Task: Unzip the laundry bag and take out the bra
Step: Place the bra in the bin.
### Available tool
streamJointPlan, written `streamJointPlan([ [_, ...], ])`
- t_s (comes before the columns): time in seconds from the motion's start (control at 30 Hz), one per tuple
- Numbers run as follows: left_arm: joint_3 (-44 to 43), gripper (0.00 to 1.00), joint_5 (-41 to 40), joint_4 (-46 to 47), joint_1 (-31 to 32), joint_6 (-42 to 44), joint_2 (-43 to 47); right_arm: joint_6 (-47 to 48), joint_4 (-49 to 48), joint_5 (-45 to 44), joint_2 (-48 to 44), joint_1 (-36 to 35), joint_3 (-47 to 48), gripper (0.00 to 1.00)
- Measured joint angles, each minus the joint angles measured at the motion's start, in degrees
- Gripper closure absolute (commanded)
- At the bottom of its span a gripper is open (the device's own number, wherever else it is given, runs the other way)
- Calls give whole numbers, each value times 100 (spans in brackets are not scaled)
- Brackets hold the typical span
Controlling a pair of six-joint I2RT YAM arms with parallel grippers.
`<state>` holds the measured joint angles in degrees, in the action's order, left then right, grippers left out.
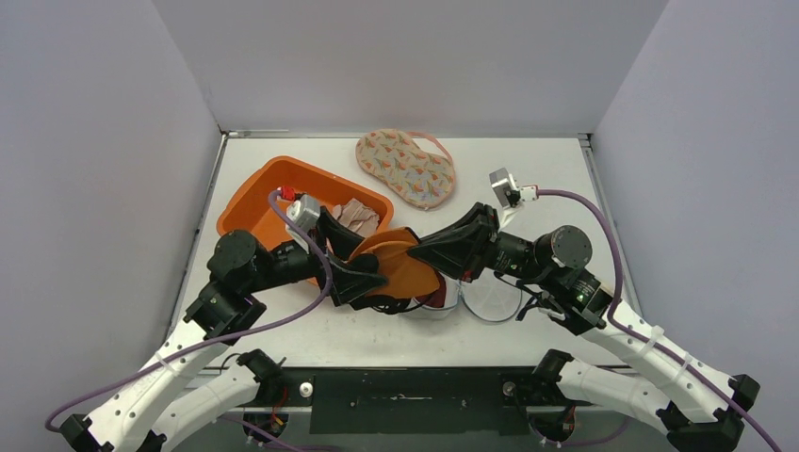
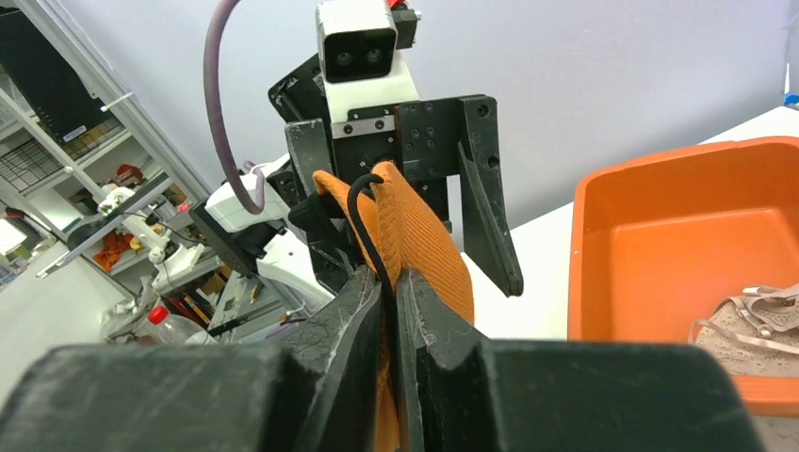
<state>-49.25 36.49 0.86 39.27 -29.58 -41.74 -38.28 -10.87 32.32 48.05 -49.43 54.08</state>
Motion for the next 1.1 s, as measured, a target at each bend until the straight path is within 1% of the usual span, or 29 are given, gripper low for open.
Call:
streamJointPlan([
  [0.1,33,58,120,33,0,-24,-28,-9,-28,9,0,0,0,95],
  [0.2,39,79,170,90,0,-46,-13,4,-20,2,0,0,0,94],
  [0.23,39,85,173,101,0,-48,2,15,-15,-11,0,0,0,89],
  [0.3,39,100,170,105,0,-48,35,52,55,-61,-7,0,0,59],
  [0.37,39,100,144,83,0,-37,72,96,173,-122,-13,0,4,33],
  [0.47,39,100,-9,48,0,-15,144,247,531,-258,-39,0,42,12],
  [0.53,37,100,-208,-9,0,-9,216,402,922,-428,-81,0,116,1],
  [0.57,35,100,-337,-72,0,4,260,490,1156,-540,-109,0,181,2],
  [0.63,2,100,-664,-284,-2,35,345,708,1635,-815,-188,0,348,9],
  [0.67,-44,100,-881,-428,-4,48,374,811,1895,-1016,-271,0,426,10],
  [0.8,-446,100,-2166,-1147,-92,90,350,968,2498,-1797,-726,0,470,10],
  [0.87,-772,100,-2892,-1550,-188,46,216,964,2551,-2229,-1043,0,319,10],
  [0.9,-881,100,-3123,-1652,-282,17,90,944,2535,-2457,-1213,0,160,10],
  [1.0,-1185,100,-3604,-1967,-839,-190,-376,844,2463,-3130,-1860,0,-509,9],
  [1.1,-1108,100,-3438,-1978,-1779,-492,-870,719,2496,-3650,-2096,0,-1097,7],
])
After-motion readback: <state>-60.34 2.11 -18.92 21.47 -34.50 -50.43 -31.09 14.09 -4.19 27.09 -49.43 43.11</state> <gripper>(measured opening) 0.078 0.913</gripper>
